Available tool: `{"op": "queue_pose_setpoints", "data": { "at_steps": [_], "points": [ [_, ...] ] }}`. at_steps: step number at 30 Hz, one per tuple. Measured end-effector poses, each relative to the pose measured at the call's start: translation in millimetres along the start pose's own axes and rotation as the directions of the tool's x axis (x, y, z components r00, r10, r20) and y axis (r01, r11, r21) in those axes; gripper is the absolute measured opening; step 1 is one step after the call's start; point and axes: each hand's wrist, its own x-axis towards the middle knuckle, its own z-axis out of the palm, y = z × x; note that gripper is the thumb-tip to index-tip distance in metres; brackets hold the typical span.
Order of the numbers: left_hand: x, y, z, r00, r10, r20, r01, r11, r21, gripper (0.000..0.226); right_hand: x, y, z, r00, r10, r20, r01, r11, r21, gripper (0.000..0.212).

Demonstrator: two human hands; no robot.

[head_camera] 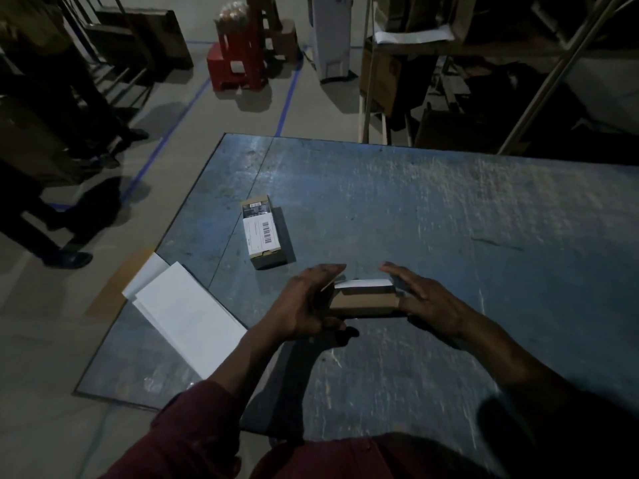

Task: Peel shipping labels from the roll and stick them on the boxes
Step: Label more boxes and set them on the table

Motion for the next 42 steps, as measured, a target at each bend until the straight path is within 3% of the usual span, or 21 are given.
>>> {"op": "queue_pose_setpoints", "data": {
  "at_steps": [2, 4, 8, 11, 18, 23, 26, 29, 33, 37, 42],
  "points": [
    [5, 1, 1, 0.999, 0.052, -0.011, -0.052, 0.998, 0.047, 0.102, -2, -4, 2, 0.995, -0.093, -0.021, 0.09, 0.99, -0.112, 0.095],
    [10, -1, 5, 0.987, 0.161, 0.008, -0.16, 0.976, 0.146, 0.086, 0, -8, 4, 0.985, -0.166, -0.046, 0.15, 0.957, -0.246, 0.105],
    [7, -15, 18, 0.939, 0.335, 0.084, -0.342, 0.868, 0.361, 0.065, 5, -5, 14, 0.935, -0.349, -0.057, 0.3, 0.87, -0.392, 0.085],
    [3, -21, 24, 0.911, 0.411, 0.041, -0.388, 0.816, 0.428, 0.058, 1, 1, 18, 0.901, -0.427, -0.072, 0.34, 0.8, -0.495, 0.072],
    [1, -31, 26, 0.846, 0.532, 0.042, -0.483, 0.729, 0.485, 0.052, 3, 23, 22, 0.818, -0.574, -0.042, 0.418, 0.642, -0.643, 0.076],
    [-8, -18, 29, 0.845, 0.531, -0.071, -0.486, 0.815, 0.316, 0.056, -3, 17, 23, 0.733, -0.666, -0.134, 0.491, 0.655, -0.574, 0.052],
    [-7, -19, 26, 0.88, 0.468, -0.08, -0.417, 0.842, 0.343, 0.06, -2, 8, 22, 0.796, -0.593, -0.118, 0.442, 0.704, -0.556, 0.066],
    [0, -27, 27, 0.894, 0.445, -0.051, -0.369, 0.797, 0.478, 0.068, 6, 8, 24, 0.833, -0.553, -0.011, 0.413, 0.634, -0.654, 0.078],
    [1, -33, 34, 0.868, 0.496, -0.016, -0.403, 0.724, 0.56, 0.06, 6, 11, 27, 0.808, -0.589, -0.014, 0.457, 0.642, -0.615, 0.081],
    [-1, -34, 36, 0.864, 0.502, -0.029, -0.414, 0.744, 0.525, 0.054, 3, 10, 31, 0.807, -0.584, -0.093, 0.47, 0.729, -0.497, 0.084],
    [-4, -27, 37, 0.843, 0.528, -0.102, -0.441, 0.787, 0.432, 0.058, -1, 14, 32, 0.781, -0.605, -0.155, 0.509, 0.761, -0.402, 0.075]
  ]
}}
